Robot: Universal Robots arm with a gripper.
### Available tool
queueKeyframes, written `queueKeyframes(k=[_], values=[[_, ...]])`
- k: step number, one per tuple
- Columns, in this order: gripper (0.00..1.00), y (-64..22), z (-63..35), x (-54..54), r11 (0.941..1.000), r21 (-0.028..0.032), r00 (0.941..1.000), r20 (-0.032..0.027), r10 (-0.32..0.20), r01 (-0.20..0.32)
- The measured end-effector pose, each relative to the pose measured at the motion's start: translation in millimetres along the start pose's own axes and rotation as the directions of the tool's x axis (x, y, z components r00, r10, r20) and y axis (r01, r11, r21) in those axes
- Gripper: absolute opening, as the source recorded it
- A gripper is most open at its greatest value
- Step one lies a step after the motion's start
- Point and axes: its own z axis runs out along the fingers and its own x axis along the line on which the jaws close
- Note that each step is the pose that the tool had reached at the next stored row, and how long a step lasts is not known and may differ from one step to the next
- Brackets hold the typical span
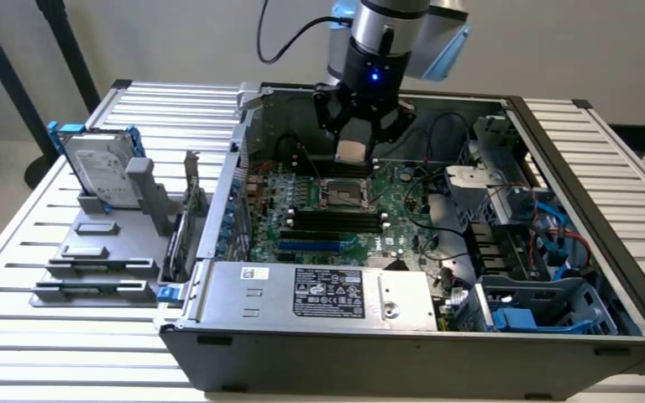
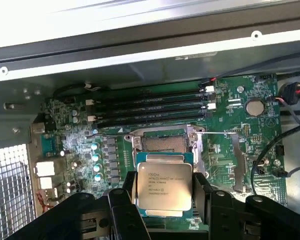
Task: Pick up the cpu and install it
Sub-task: 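Place the cpu into insertion slot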
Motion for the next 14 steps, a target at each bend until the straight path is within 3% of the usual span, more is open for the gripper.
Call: queueKeyframes(k=[4,7,11,14], values=[[0.55,-0.2,3.6,-0.4,0.9974,-0.0073,0.9974,0.0037,0.072,-0.072],[0.55,-0.3,6.4,-0.6,0.992,-0.013,0.992,0.0061,0.126,-0.126],[0.55,-0.6,10.1,-1.0,0.98,-0.0207,0.9802,0.0088,0.198,-0.198],[0.55,-0.7,13.1,-1.3,0.9679,-0.0266,0.9681,0.0105,0.25,-0.25]])
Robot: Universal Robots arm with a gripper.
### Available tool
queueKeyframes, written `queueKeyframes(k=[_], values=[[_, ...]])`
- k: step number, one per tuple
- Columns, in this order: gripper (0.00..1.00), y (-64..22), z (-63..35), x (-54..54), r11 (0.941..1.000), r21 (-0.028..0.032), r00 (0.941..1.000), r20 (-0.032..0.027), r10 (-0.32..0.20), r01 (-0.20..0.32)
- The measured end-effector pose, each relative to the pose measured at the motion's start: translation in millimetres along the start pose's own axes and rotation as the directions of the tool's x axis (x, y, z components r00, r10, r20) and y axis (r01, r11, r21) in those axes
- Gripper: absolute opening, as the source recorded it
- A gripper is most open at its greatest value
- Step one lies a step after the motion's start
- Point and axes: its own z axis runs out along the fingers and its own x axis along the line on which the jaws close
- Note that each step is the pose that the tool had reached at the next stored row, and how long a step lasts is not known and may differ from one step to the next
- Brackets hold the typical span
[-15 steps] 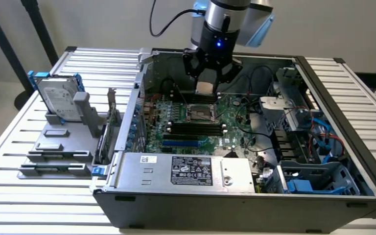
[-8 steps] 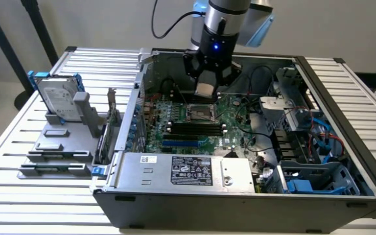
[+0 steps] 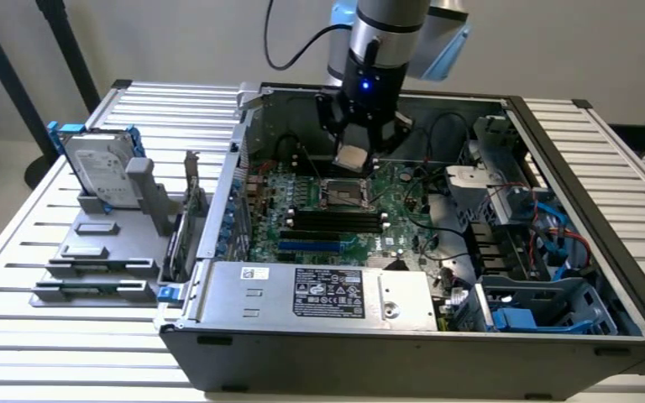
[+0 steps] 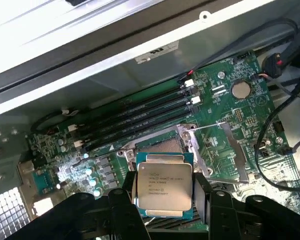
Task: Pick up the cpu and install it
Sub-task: 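Place the cpu into insertion slot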
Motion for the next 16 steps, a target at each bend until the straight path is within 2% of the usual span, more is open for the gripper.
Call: queueKeyframes(k=[4,8,12,16], values=[[0.55,-0.2,4.1,-0.4,0.9973,-0.0074,0.9974,0.0037,0.072,-0.072],[0.55,-0.5,8.4,-0.8,0.9895,-0.0149,0.9895,0.0068,0.144,-0.144],[0.55,-0.7,12.9,-1.3,0.9763,-0.0227,0.9765,0.0094,0.216,-0.215],[0.55,-1.0,17.5,-1.7,0.9578,-0.0308,0.9581,0.0114,0.286,-0.286]])
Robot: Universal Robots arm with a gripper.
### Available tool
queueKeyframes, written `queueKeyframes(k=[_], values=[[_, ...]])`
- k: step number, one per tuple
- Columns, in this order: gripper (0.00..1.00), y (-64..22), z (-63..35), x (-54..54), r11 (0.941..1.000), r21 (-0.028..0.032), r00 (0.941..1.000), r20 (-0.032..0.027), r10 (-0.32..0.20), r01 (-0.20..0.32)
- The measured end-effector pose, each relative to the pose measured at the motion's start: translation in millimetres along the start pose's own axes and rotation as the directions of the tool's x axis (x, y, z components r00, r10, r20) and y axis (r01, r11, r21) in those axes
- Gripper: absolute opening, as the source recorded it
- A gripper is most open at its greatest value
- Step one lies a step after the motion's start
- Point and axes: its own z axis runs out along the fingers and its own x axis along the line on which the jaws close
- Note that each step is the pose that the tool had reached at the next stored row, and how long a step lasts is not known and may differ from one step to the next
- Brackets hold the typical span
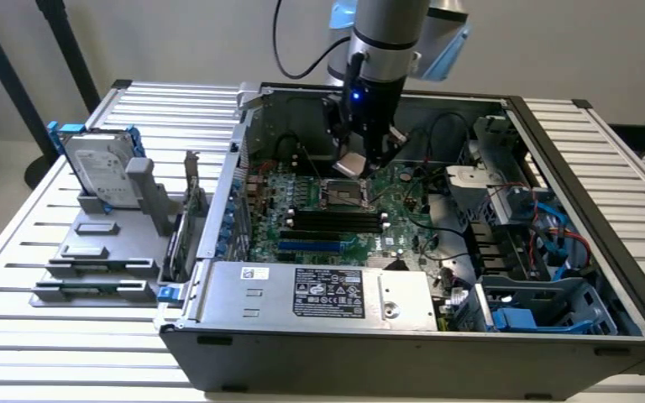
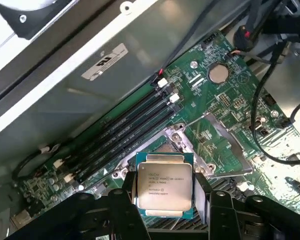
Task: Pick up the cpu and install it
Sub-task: 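Place the cpu into insertion slot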
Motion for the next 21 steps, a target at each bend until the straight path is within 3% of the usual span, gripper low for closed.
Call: queueKeyframes(k=[5,10,13,17,19,21], values=[[0.55,-0.3,6.1,-0.6,0.9955,-0.0097,0.9955,0.0047,0.095,-0.095],[0.55,-0.7,12.0,-1.2,0.9826,-0.0193,0.9828,0.0084,0.185,-0.185],[0.55,-0.8,15.3,-1.5,0.9712,-0.0252,0.9714,0.0101,0.237,-0.237],[0.55,-1.0,18.1,-1.8,0.9514,-0.0329,0.9518,0.0117,0.307,-0.306],[0.55,-1.0,18.3,-1.9,0.9409,-0.034,0.9412,0.0114,0.338,-0.337],[0.55,-1.0,18.5,-1.8,0.9324,-0.0309,0.9327,0.0082,0.361,-0.36]])
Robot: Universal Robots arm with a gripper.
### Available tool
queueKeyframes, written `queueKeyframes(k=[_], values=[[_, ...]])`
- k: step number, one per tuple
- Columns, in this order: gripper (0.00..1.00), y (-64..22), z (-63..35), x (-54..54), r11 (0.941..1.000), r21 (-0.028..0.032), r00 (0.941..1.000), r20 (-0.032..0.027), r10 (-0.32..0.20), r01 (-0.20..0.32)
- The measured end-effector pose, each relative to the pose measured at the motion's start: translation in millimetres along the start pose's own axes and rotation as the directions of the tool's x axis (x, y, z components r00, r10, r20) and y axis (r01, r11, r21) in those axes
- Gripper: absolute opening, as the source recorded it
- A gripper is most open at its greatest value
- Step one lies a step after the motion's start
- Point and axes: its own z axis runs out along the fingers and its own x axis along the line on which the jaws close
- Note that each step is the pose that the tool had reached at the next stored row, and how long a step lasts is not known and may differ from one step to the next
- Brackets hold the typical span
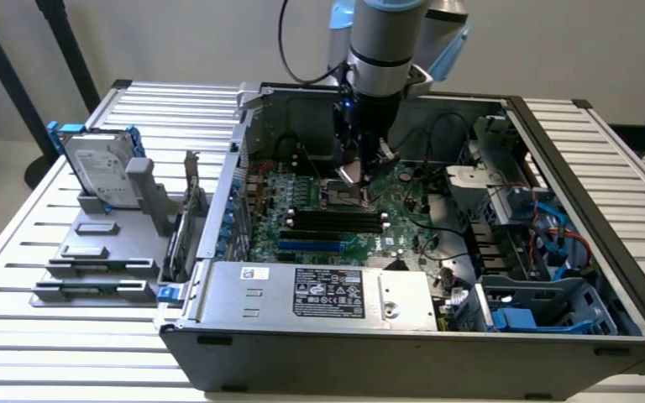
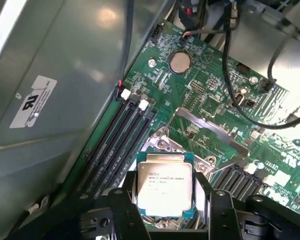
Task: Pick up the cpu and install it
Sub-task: 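Place the cpu into insertion slot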
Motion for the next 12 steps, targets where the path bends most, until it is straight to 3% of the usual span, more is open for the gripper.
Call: queueKeyframes(k=[6,8,12], values=[[0.55,-0.1,0.0,0.0,0.9978,0.0242,0.998,-0.0126,0.061,-0.061],[0.55,-0.1,0.5,0.0,0.9959,0.0263,0.9961,-0.0141,0.087,-0.086],[0.55,-0.2,2.3,-0.2,0.9903,0.0248,0.9905,-0.0133,0.137,-0.137]])
